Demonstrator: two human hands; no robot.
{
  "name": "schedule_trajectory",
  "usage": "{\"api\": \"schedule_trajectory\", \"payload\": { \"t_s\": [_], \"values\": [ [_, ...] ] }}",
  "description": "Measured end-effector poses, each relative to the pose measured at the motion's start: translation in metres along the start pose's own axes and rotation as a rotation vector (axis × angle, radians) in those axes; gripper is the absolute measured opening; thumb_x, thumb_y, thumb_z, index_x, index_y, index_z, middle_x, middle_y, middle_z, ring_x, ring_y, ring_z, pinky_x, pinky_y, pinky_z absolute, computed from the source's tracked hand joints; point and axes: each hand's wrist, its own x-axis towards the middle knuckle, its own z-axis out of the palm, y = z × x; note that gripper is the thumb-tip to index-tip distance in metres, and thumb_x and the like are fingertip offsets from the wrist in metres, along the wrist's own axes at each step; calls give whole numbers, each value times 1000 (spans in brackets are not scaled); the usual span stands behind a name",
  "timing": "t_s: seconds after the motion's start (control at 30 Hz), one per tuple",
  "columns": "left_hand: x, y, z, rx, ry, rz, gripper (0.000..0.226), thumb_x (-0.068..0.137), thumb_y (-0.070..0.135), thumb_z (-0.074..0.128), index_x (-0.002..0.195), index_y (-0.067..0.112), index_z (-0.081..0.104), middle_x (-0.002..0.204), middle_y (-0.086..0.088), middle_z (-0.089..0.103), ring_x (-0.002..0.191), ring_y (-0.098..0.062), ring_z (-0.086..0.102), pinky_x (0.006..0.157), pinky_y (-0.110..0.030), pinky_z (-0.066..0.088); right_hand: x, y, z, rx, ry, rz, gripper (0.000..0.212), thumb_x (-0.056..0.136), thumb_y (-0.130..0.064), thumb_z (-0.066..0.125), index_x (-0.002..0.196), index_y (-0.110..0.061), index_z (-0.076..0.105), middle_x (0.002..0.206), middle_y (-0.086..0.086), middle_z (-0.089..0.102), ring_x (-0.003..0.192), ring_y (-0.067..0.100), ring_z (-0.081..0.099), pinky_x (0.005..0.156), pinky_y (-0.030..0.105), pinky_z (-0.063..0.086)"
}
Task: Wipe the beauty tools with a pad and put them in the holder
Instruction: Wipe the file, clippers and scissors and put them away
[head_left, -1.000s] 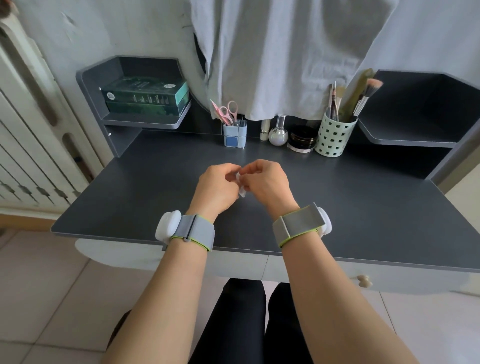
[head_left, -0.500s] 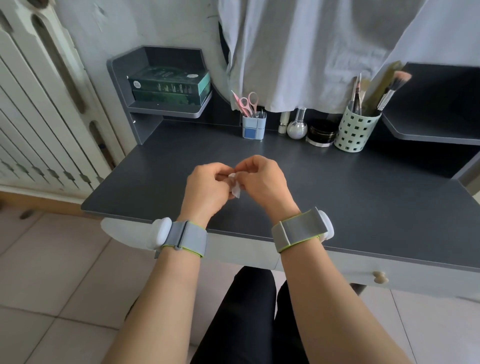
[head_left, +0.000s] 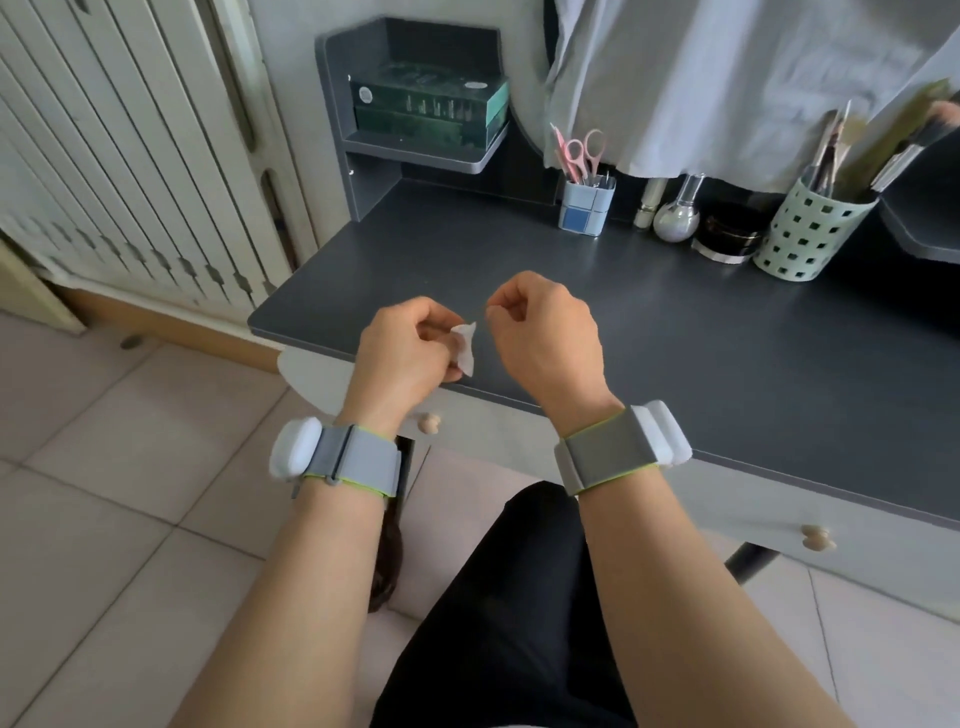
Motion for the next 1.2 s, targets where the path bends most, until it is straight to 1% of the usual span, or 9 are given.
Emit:
{"api": "schedule_trajectory", "payload": {
  "t_s": [0.27,0.43,0.53,0.63,0.67,0.8,0.97,1.1,1.2],
  "values": [
    [-18,-23,-34,37,-6,-77,21,84,-1,63,83,18,70,64,5,72,60,-19,73,74,-40,63,-25,-33,37,-96,8,-229,17,97,-24,48,97,-20,65,94,-2,63,92,22,56,72,39,53],
    [-22,-61,-53,55,-75,-192,9,67,10,69,75,13,72,68,-8,74,70,-29,74,78,-47,62,-34,-38,56,-112,-12,-279,18,97,-25,47,96,-19,64,91,-4,62,93,20,54,70,38,52],
    [-22,-96,-56,198,-93,-242,7,79,9,68,75,12,74,69,-5,74,67,-23,75,79,-42,62,-38,-38,65,-118,-41,-276,18,97,-24,47,96,-19,64,91,-3,63,94,20,56,70,37,51],
    [-23,-132,-53,251,-18,-299,8,83,15,68,77,19,71,64,-1,73,58,-14,71,66,-30,58,-41,-39,74,-134,-52,-288,18,97,-23,47,96,-19,64,90,-3,63,93,21,55,70,38,52],
    [-23,-142,-51,282,-10,-309,8,84,15,67,78,19,70,66,-1,73,60,-14,71,64,-30,57,-42,-39,77,-138,-53,-294,18,97,-23,48,96,-18,65,90,-2,63,92,21,54,70,38,52],
    [-24,-175,-44,306,-12,-330,16,85,4,59,84,16,71,87,-11,74,83,-31,73,77,-45,62,-44,-39,88,-140,-53,-324,16,97,-23,49,94,-17,64,89,-2,63,91,21,54,69,38,52],
    [-16,-212,-35,331,37,-388,11,82,14,65,76,21,71,77,-2,74,75,-27,73,72,-41,63,-47,-40,104,-160,-25,-367,15,96,-22,50,91,-17,64,86,-3,63,87,21,54,67,37,50],
    [-5,-236,-31,424,11,-438,10,83,14,66,80,20,73,82,-3,75,75,-26,73,72,-37,63,-43,-39,112,-172,-3,-403,15,95,-22,52,90,-16,65,84,-1,63,85,23,54,68,38,48],
    [4,-254,-30,521,-52,-497,7,86,19,72,82,16,77,83,-6,76,79,-26,72,71,-27,58,-38,-39,113,-183,-4,-425,16,95,-22,52,91,-15,65,85,-1,64,86,24,55,69,36,47]
  ]
}}
